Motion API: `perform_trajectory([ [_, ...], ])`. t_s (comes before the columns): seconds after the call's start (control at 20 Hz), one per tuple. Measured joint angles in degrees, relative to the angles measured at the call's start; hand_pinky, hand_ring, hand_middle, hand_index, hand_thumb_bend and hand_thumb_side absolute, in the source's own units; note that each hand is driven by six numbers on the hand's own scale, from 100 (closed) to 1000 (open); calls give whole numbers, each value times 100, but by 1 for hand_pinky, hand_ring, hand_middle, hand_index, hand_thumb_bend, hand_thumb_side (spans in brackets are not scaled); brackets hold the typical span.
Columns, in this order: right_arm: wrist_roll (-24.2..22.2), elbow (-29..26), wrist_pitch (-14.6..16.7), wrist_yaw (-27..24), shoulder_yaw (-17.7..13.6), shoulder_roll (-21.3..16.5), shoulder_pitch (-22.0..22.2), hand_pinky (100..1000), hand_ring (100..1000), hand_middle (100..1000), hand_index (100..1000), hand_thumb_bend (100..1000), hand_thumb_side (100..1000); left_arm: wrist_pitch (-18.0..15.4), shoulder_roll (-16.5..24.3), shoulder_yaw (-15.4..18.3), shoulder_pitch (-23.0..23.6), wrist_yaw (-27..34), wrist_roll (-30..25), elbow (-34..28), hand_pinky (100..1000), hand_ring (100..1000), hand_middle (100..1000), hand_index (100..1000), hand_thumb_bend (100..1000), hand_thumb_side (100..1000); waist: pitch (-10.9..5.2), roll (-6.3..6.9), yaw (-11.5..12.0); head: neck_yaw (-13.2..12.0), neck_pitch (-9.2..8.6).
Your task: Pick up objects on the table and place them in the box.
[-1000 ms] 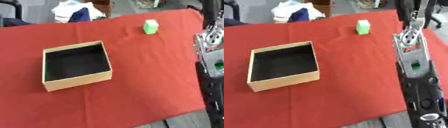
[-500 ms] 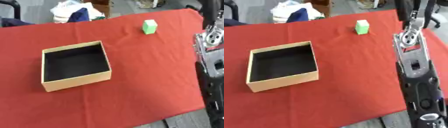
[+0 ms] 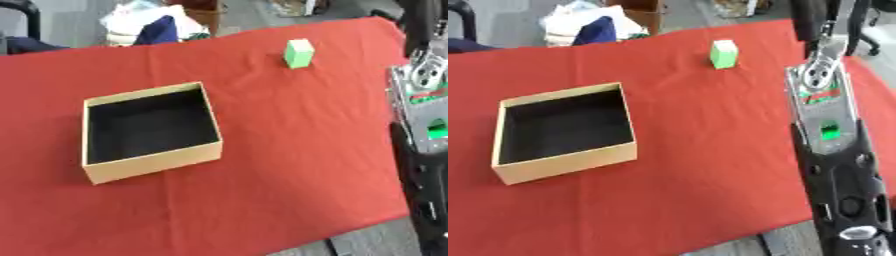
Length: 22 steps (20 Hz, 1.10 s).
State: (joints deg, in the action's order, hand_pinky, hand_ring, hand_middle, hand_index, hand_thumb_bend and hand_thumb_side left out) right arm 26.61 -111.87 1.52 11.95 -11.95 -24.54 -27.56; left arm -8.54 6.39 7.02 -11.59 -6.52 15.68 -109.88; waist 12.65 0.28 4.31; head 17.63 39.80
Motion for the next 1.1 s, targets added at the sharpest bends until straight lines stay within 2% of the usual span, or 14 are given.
perform_trajectory([
  [0.3,-137,347,19,-87,-47,-619,-746,659,693,800,914,100,618,3,0,-3,35,10,-12,3,640,813,632,710,100,133,-83,-21,28,68,3],
  [0.5,-187,1177,46,-578,-126,-1195,-1468,648,686,802,918,100,655,-2,5,-13,53,19,-51,26,639,813,632,710,100,132,-138,-85,82,118,32],
  [0.65,-142,2391,148,-1331,-143,-1573,-2131,633,673,798,917,100,732,-2,14,-40,86,22,-80,36,639,813,632,710,100,132,-198,-126,116,161,72],
  [0.85,93,4508,363,-2223,-56,-1953,-2829,607,658,795,917,100,802,0,47,-65,96,22,-111,57,639,813,632,710,100,131,-244,-184,196,220,105],
  [0.95,227,5659,315,-2317,94,-2108,-3033,605,665,805,922,100,822,-2,68,-78,96,22,-131,72,639,813,632,711,100,130,-256,-218,260,259,106],
  [1.1,348,7138,94,-2159,317,-2212,-3216,606,672,809,926,100,829,-1,102,-91,86,22,-153,78,639,814,631,710,100,129,-259,-249,370,324,102],
])
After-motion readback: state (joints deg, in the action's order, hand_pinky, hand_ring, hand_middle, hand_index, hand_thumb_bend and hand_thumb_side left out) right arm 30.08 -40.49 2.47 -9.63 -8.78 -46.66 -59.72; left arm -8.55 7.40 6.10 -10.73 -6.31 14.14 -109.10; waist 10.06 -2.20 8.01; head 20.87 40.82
